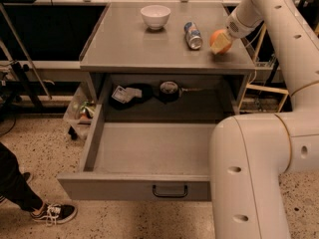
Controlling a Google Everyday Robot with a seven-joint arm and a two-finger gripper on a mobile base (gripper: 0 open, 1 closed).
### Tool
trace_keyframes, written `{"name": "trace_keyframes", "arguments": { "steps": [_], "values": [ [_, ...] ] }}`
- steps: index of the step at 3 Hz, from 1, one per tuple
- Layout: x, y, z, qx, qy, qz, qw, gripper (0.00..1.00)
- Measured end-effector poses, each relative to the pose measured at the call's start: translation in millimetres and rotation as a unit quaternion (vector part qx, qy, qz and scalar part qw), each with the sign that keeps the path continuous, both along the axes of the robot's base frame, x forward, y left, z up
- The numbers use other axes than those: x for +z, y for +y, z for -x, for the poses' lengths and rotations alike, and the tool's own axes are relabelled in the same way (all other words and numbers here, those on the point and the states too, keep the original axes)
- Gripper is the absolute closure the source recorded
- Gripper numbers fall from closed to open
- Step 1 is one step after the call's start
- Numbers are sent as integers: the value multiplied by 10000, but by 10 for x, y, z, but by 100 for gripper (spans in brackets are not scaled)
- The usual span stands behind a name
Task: Pick orange from top drawer and place on counter
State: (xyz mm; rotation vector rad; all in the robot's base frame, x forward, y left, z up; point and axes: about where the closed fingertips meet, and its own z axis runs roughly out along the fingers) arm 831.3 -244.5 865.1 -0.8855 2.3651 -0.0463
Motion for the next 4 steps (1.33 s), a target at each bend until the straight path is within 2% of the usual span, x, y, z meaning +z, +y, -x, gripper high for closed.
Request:
{"name": "trace_keyframes", "arguments": {
  "steps": [1,2,3,4],
  "values": [
    [0,0,0,0,0,0,10000,15],
    [-1,0,0,0,0,0,10000,0],
    [-1,0,0,1,1,0,10000,0],
    [82,67,235,341,209,-115,9991,0]
  ]
}}
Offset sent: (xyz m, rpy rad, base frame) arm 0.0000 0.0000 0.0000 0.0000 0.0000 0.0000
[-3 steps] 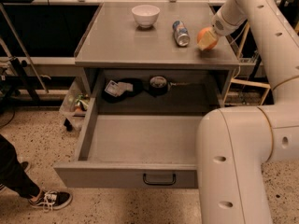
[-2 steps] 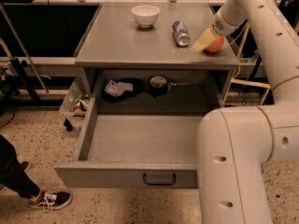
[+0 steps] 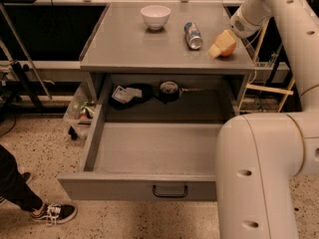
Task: Pick orange from top drawer and place on counter
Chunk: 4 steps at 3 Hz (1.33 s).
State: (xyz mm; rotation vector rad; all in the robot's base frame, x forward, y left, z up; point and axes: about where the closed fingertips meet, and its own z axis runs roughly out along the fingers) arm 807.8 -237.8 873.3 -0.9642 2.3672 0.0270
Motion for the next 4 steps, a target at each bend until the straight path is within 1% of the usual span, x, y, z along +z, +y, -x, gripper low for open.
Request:
{"name": "trace_keyframes", "arguments": {
  "steps": [1,2,3,4],
  "values": [
    [216,75,444,354,319,-145,9988,0],
    [645,140,902,521,203,-365,9978,0],
    [1111,172,1371,491,-218,-514,9972,0],
    [1294,387,1650,690,-289,-528,9958,0]
  ]
}}
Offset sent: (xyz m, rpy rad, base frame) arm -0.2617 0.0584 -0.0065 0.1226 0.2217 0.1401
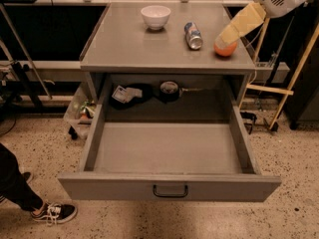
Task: Pick orange from top drawer and place on counter
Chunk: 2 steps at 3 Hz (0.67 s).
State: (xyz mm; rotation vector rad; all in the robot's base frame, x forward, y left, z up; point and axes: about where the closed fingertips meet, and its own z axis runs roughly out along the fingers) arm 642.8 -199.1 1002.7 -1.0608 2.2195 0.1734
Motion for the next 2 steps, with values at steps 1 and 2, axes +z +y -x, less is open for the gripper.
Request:
{"name": "trace_keyframes", "arguments": {
  "steps": [1,2],
  "values": [
    [-62,-58,69,300,251,-134,9991,0],
    [-61,-180,301,1093,456,-546,9915,0]
  ]
}}
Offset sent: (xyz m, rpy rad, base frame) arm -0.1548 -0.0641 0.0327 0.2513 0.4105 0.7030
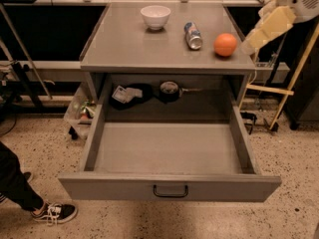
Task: Pick orange from top drawer and place on counter
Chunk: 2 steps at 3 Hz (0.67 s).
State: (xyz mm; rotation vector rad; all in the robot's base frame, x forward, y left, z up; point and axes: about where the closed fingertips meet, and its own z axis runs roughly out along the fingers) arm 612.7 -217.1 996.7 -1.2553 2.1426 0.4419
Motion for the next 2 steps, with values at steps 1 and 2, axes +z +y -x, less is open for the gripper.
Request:
{"name": "trace_keyframes", "arguments": {
  "steps": [1,2],
  "values": [
    [219,-56,275,665,-190,-595,9958,0],
    [327,50,242,736,-314,-836,9933,0]
  ]
}}
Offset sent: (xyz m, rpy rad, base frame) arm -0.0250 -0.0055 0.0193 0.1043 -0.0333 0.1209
